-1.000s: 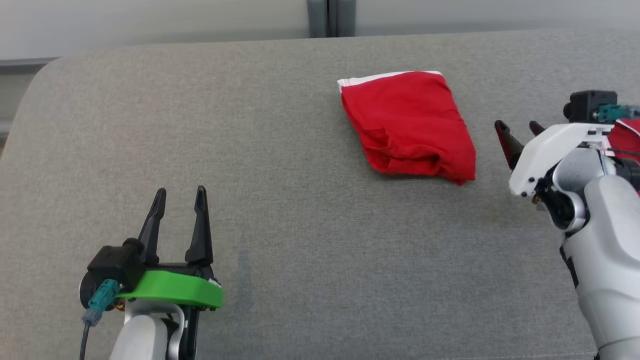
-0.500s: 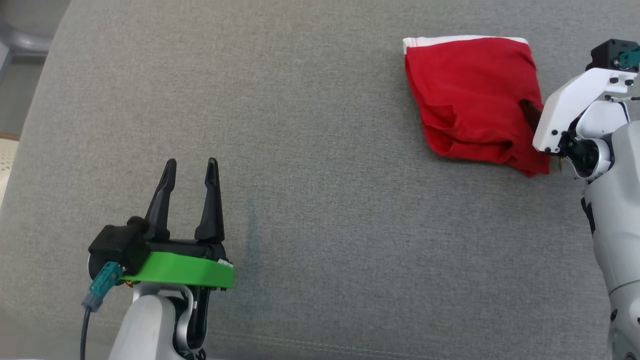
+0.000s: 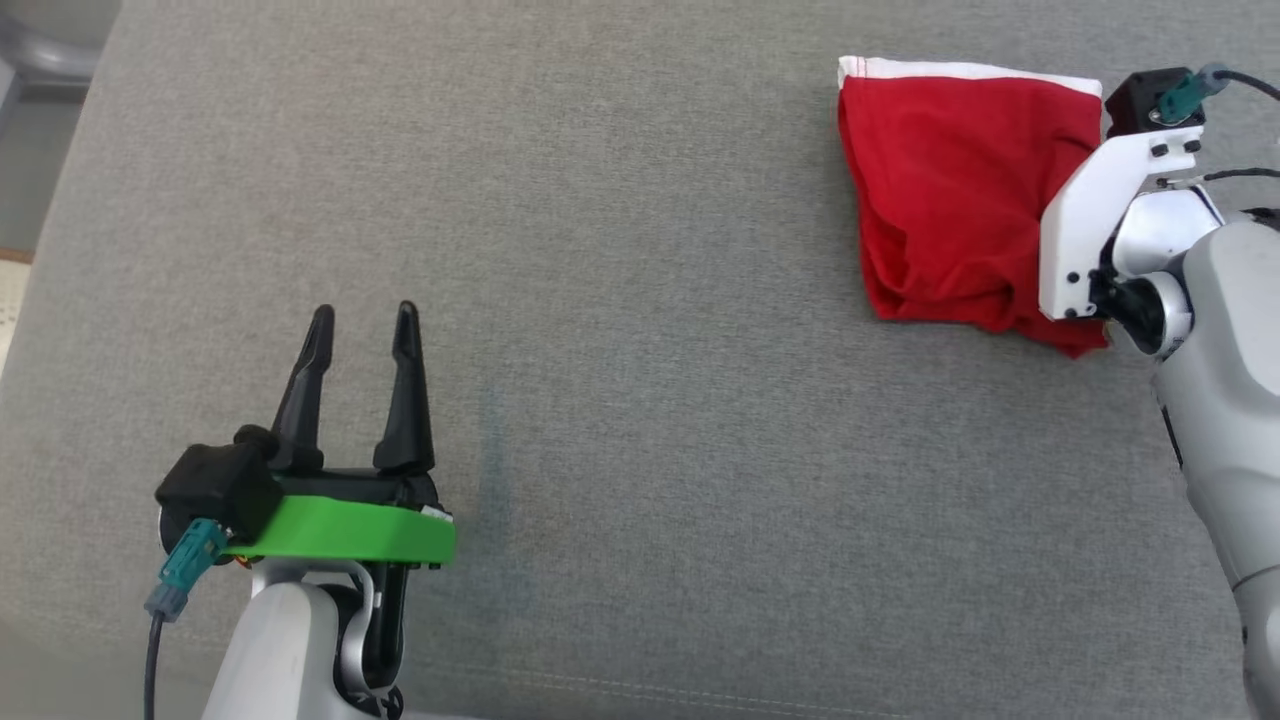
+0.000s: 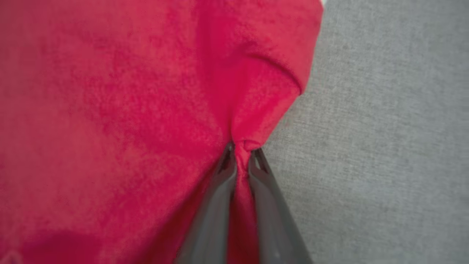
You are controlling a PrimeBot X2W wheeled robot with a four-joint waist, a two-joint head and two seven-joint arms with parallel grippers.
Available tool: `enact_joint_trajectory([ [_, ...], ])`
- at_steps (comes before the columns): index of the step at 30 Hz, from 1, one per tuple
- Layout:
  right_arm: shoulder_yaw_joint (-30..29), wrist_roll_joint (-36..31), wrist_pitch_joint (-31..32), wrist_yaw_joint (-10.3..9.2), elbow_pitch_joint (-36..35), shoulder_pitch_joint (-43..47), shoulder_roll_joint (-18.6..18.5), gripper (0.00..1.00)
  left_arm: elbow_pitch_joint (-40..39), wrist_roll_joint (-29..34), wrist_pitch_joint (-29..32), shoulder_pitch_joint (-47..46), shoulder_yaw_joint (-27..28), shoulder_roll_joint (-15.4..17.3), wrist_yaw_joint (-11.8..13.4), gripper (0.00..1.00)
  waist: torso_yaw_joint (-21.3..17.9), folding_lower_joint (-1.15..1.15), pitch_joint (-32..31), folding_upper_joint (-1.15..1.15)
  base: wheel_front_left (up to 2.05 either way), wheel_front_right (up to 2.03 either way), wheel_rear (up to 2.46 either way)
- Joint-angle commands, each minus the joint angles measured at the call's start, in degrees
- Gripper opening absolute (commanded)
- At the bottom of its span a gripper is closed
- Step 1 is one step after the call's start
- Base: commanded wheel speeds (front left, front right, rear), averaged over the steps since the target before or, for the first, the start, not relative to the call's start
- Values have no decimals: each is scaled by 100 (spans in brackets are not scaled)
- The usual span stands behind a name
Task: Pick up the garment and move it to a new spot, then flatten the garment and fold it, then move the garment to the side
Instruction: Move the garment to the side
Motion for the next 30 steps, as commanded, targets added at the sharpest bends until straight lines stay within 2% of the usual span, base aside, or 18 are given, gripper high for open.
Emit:
enact_joint_trajectory([
  [1, 235, 92, 152, -9, -87, 125, -128, 0, -39, -3, -16, 92, 67, 23, 21, 100, -313, 0, -142, 0, 0, 0, 0],
  [6, 1075, 362, 413, -9, -877, -153, -637, 0, -122, 115, -16, 207, 228, 24, -3, 100, -795, 0, -235, 0, 0, 0, 0],
  [9, 1375, 605, 590, -9, -1366, -230, -921, 0, -161, 171, -16, 268, 352, 24, -23, 100, -1148, 0, -241, 0, 0, 0, 0],
  [13, 1598, 785, 744, -9, -1926, -294, -1272, 0, -181, 296, -16, 245, 451, 24, -78, 100, -1595, 0, -199, 0, 0, 0, 0],
  [18, 1603, 797, 674, -9, -2279, -220, -1600, 0, -185, 401, -16, 109, 522, 25, -132, 100, -2045, 0, -87, 0, 0, 0, 0],
  [23, 1482, 503, 228, -9, -2006, -173, -1876, 0, -186, 539, -16, 23, 507, 25, -189, 100, -2316, 0, 74, 0, 0, 0, 0],
  [30, 972, 13, -673, -9, -1191, -232, -1995, 0, -171, 708, -16, -61, 487, 35, -235, 100, -2322, 0, 354, 0, 0, 0, 0],
])
